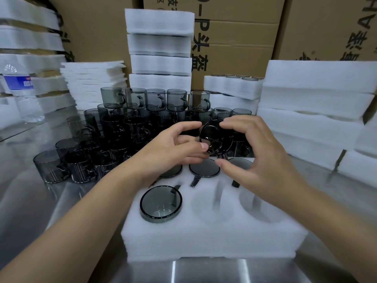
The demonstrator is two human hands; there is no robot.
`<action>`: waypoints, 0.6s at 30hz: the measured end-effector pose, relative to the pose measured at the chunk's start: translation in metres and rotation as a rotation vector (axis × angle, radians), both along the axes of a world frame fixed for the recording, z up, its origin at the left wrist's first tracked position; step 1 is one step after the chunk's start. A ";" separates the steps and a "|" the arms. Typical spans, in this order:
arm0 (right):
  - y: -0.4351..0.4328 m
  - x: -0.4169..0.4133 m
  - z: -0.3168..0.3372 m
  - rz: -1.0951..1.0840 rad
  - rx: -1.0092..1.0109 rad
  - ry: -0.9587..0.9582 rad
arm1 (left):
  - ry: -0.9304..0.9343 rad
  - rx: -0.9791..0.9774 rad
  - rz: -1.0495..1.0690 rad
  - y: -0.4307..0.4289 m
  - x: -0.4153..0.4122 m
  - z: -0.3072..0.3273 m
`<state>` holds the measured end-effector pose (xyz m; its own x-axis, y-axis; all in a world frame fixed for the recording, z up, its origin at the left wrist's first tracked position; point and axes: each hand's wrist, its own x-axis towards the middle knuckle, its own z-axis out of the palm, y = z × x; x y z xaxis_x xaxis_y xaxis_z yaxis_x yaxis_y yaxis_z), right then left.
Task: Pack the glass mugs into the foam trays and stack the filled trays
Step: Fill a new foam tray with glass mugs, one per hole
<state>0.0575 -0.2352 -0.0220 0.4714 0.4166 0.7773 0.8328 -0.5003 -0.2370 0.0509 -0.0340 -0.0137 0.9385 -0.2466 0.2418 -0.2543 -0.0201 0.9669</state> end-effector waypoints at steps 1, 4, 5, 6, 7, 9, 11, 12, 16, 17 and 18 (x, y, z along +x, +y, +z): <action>0.000 0.000 0.000 -0.004 -0.001 -0.005 | -0.001 0.004 -0.003 0.000 0.000 0.000; 0.001 0.000 0.000 -0.018 0.020 -0.020 | -0.021 0.044 0.010 -0.002 -0.001 0.000; 0.001 0.000 0.000 -0.026 0.037 -0.027 | -0.029 0.063 0.017 -0.003 -0.001 0.000; 0.001 0.000 0.000 -0.036 0.059 -0.033 | -0.034 0.083 0.024 -0.003 -0.002 0.000; 0.001 0.000 0.000 -0.047 0.081 -0.036 | -0.039 0.103 0.029 -0.004 -0.002 0.000; 0.001 -0.001 0.000 -0.066 0.120 -0.038 | -0.050 0.127 0.033 -0.005 -0.003 0.000; 0.001 -0.001 0.001 -0.087 0.140 -0.046 | -0.056 0.134 0.032 -0.005 -0.004 0.001; 0.001 -0.001 0.001 -0.096 0.142 -0.055 | -0.059 0.138 0.031 -0.005 -0.004 0.001; 0.000 0.000 0.001 -0.113 0.150 -0.065 | -0.072 0.157 0.018 -0.005 -0.005 0.001; 0.000 0.000 0.001 -0.115 0.157 -0.059 | -0.071 0.158 0.016 -0.005 -0.005 0.001; 0.000 0.000 0.001 -0.116 0.166 -0.055 | -0.068 0.156 0.016 -0.004 -0.004 0.001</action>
<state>0.0576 -0.2350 -0.0215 0.4636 0.2262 0.8567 0.7861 -0.5511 -0.2799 0.0466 -0.0383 -0.0131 0.9252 -0.2717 0.2648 -0.3177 -0.1733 0.9322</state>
